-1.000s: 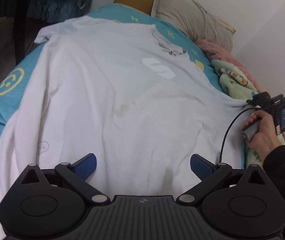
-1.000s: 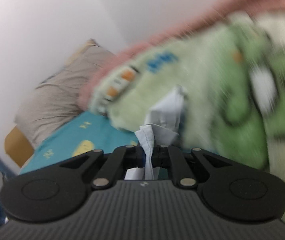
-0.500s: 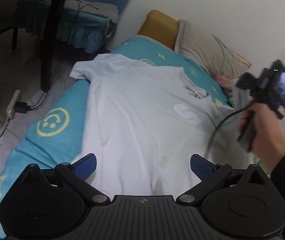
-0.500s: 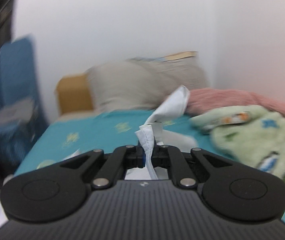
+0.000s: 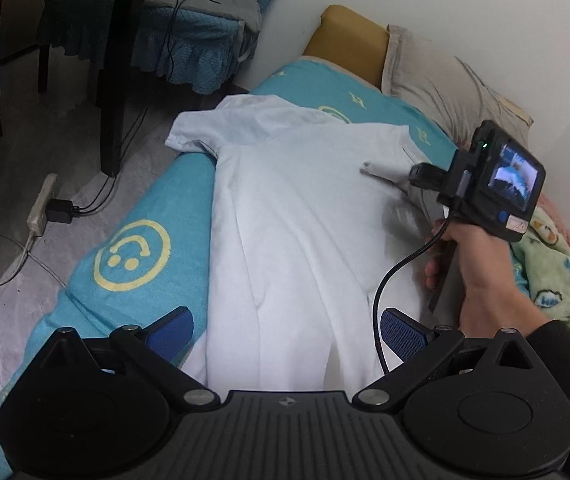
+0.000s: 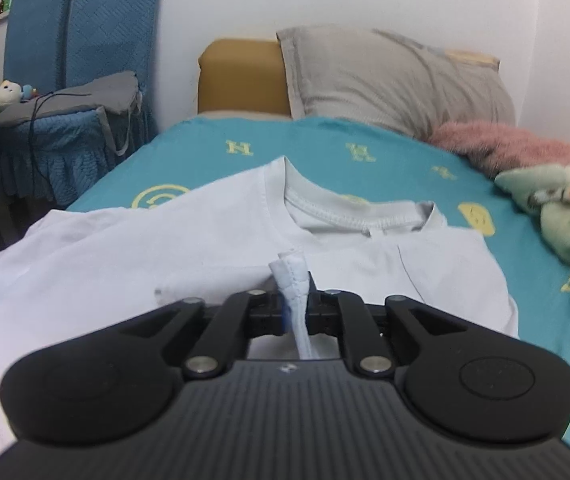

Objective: Fold clothes
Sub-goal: 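Fold the held sleeve with the right gripper across the shirt body, then release the folded side with the right gripper and move the left gripper to the shirt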

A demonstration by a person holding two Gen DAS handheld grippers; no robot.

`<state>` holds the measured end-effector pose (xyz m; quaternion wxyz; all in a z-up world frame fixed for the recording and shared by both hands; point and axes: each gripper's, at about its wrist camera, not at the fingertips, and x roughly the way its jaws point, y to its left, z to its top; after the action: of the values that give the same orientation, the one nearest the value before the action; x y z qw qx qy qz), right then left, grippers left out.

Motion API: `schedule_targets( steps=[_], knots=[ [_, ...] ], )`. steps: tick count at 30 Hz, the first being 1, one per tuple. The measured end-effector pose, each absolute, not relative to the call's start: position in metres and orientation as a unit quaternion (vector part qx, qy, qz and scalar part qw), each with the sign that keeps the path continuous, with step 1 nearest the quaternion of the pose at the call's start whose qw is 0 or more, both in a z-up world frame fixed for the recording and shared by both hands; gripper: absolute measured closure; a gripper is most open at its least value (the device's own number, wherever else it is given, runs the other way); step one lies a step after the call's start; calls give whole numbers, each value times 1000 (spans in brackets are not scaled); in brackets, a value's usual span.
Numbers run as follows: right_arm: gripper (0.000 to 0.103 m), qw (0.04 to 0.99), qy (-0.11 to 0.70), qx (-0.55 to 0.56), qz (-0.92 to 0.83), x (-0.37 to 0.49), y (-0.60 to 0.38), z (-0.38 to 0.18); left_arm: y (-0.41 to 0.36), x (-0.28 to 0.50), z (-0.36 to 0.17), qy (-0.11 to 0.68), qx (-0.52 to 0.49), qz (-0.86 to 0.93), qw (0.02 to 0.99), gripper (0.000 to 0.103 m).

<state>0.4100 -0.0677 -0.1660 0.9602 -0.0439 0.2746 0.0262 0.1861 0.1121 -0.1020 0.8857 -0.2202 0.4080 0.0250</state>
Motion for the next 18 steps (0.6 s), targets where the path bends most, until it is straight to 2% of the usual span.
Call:
schedule_targets(
  steps=[1,3,8,15,18],
  knots=[
    [33,959,278,-36,31,407,-72,-161,110,186,-102,408,-215,22,887,2],
    [19,967,252,-25,41,390,-78,-149,107,183,-99,403,-205,20,892,2],
    [19,965,252,41,55,329,-108,-102,100,173,-90,391,-187,16,901,2],
    [19,973,212,56,74,180,-163,-45,87,148,-83,388,-181,-12,903,2],
    [19,967,228,94,66,118,-194,-38,77,133,-83,392,-184,-39,900,3]
  ],
)
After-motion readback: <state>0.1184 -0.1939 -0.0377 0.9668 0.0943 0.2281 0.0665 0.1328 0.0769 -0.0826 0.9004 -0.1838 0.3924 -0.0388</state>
